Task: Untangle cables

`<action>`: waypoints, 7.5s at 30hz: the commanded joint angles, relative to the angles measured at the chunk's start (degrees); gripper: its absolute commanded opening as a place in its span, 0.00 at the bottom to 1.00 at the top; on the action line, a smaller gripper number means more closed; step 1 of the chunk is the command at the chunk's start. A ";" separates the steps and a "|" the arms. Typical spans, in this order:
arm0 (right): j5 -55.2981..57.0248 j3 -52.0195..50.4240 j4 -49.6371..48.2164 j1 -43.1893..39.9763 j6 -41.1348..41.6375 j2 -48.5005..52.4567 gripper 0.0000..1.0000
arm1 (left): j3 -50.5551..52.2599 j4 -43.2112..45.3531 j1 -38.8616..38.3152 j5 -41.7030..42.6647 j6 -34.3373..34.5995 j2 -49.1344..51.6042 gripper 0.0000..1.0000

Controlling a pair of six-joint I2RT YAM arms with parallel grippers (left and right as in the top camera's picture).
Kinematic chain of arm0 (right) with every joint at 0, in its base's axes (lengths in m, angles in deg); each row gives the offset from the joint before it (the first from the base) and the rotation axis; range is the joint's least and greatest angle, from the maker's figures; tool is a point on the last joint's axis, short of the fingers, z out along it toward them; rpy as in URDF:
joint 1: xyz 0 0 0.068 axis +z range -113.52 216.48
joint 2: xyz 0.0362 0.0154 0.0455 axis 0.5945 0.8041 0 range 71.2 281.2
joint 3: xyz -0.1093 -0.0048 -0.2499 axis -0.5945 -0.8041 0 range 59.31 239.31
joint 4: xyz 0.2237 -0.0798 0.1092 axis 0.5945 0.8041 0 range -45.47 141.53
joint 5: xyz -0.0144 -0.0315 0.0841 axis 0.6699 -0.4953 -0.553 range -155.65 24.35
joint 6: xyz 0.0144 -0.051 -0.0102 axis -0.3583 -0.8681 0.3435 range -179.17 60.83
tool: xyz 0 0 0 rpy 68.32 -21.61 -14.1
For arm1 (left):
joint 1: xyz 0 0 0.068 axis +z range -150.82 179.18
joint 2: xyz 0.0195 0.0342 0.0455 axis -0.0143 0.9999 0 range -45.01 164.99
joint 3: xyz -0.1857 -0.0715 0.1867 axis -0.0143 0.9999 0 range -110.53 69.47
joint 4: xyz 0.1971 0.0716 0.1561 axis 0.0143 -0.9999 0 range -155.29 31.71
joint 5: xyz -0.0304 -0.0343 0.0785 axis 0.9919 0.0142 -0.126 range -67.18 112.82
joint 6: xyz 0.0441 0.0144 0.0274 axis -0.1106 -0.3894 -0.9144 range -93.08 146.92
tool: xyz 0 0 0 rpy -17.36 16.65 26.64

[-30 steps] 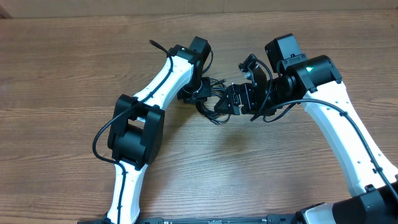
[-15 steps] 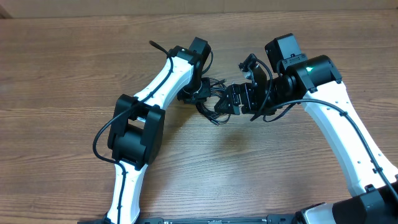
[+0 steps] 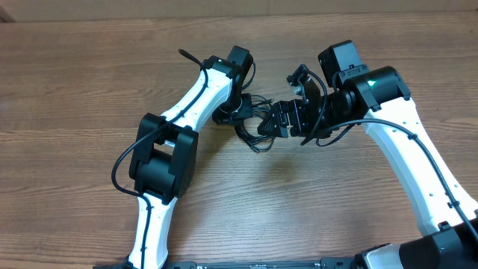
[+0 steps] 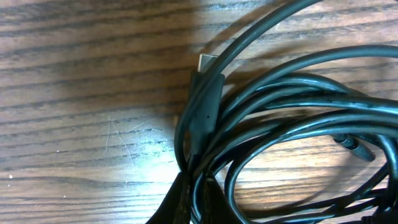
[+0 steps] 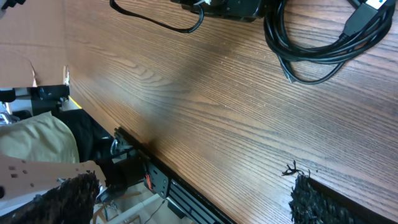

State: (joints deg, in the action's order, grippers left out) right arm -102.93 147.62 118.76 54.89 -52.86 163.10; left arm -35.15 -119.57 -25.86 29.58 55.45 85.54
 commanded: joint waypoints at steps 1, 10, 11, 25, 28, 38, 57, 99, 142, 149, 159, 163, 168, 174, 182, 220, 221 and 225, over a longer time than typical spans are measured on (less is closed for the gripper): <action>0.20 -0.61 0.15 0.28 -0.11 -0.09 1.00 | -2.01 -2.69 0.15 -1.20 -0.22 0.59 0.04; 0.39 -0.61 0.17 0.28 -0.11 -0.09 1.00 | -22.77 -19.39 0.37 -1.22 -0.22 0.57 0.04; 0.42 -0.61 0.17 0.28 -0.11 -0.09 1.00 | -25.70 -21.24 0.37 -1.22 -0.22 0.57 0.04; 0.81 -0.63 -0.02 0.28 -0.09 -0.09 1.00 | -47.98 -35.54 0.39 0.68 -0.87 -0.52 0.04; 0.83 -0.63 0.37 0.28 -0.09 -0.09 1.00 | -48.00 -35.52 0.63 4.87 -1.09 -1.38 0.04; 1.27 -0.63 0.17 0.28 -0.11 -0.09 1.00 | -48.41 -35.52 2.25 1.77 -1.49 -2.93 0.04; 1.27 -1.14 -1.75 0.28 -0.11 1.09 1.00 | -58.05 -34.25 7.32 15.76 -9.25 -13.46 0.04; 1.25 -7.74 -4.74 0.28 5.66 1.40 1.00 | -58.27 -11.67 13.84 10.19 -4.50 -27.23 0.04; 1.20 -7.74 -5.27 0.28 5.73 1.40 1.00 | -55.49 -35.50 14.10 4.70 -10.51 -18.64 0.04; 1.25 -7.74 -3.69 0.28 5.68 1.40 1.00 | -56.50 -30.86 14.10 9.77 -9.75 -20.63 0.04; 0.13 -7.74 -6.51 0.50 5.57 1.40 1.00 | -57.70 -26.91 14.14 7.74 -9.49 -31.23 0.04; -9.25 -7.74 -9.81 3.19 -2.40 1.40 1.00 | -57.61 -30.86 14.14 -1.60 -3.54 -32.00 0.04; -14.86 -7.74 -18.82 9.75 -3.37 1.40 1.00 | -57.09 -35.52 14.12 -3.72 1.95 -29.97 0.04; -2.54 -7.72 -25.27 17.57 2.64 1.40 1.00 | -55.98 -35.52 14.12 3.56 1.95 -27.87 0.04; 7.26 -7.72 -26.75 20.31 7.43 1.40 1.00 | -56.00 -35.52 14.12 14.43 1.99 -27.19 0.04; 42.86 -7.74 -22.12 20.50 29.73 1.46 0.90 | -56.39 -20.90 14.16 42.34 10.95 -41.40 0.04; 42.97 -7.74 -21.97 20.46 29.73 1.46 0.90 | -56.39 -20.90 14.16 40.48 10.95 -42.01 0.04; 43.25 -7.74 -21.38 20.48 29.73 1.46 0.90 | -56.39 -20.94 14.16 30.23 10.95 -44.41 0.04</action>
State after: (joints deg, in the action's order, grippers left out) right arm -61.99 140.12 97.15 75.22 -23.79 164.44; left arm -90.95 -141.36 -11.69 67.31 65.97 43.18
